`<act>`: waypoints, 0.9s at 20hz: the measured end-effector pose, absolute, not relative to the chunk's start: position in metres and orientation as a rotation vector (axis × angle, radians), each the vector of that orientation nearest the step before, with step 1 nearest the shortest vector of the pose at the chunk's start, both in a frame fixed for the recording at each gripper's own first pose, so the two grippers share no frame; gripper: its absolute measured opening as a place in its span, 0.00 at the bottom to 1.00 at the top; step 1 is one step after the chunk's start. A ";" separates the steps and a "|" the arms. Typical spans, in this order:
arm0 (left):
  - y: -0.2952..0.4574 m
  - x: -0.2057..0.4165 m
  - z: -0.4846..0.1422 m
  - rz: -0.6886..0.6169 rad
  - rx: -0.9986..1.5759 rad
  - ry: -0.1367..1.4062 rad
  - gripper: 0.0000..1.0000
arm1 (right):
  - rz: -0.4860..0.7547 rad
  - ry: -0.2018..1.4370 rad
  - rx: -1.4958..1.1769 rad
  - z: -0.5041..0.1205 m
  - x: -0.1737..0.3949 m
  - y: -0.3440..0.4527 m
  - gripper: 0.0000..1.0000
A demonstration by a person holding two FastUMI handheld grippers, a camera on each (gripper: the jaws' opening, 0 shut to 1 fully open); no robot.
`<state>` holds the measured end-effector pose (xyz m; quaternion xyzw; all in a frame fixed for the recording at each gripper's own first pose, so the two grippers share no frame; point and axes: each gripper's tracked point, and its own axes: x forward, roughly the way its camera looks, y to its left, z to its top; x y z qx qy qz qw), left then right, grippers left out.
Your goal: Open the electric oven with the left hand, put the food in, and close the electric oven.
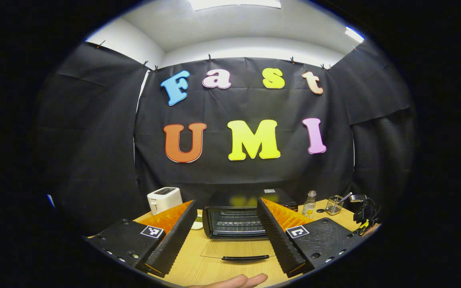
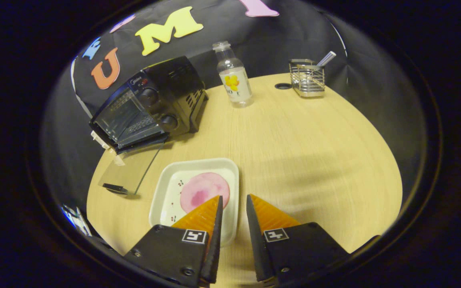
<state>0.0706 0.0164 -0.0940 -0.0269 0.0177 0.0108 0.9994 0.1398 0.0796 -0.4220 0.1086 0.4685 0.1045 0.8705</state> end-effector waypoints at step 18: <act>0.019 0.064 -0.110 0.009 -0.033 0.079 0.95 | 0.311 1.030 0.687 -0.419 0.148 0.051 0.00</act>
